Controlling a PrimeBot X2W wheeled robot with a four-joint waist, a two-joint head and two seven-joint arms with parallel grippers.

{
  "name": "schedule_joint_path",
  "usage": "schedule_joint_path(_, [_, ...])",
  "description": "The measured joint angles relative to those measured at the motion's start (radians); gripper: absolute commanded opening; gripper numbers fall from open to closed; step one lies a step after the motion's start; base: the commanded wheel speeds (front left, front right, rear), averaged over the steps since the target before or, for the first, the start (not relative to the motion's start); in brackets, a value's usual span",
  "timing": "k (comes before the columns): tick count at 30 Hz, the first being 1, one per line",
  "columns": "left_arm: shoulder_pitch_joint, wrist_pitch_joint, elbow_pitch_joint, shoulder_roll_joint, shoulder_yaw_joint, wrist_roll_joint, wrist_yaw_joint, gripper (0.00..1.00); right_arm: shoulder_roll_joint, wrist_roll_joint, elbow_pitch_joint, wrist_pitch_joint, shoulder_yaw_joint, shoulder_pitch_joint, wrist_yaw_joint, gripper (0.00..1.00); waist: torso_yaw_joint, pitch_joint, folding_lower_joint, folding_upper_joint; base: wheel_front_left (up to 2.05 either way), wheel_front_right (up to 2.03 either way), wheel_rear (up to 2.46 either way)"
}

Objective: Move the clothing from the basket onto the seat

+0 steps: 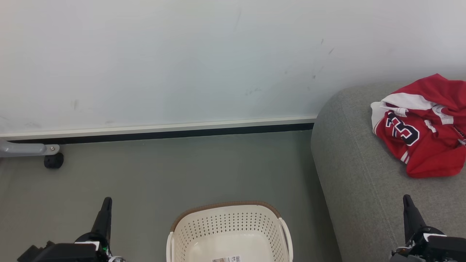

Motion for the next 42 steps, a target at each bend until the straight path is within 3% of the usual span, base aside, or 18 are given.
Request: schedule_joint_path(42, [0.0,0.0,0.001,0.0,0.0,0.0,-0.007,0.0,0.0,0.001,0.0,0.0,0.0,0.0,0.0,0.0,0.0,0.0,0.0,0.0,0.0,0.0,0.0])
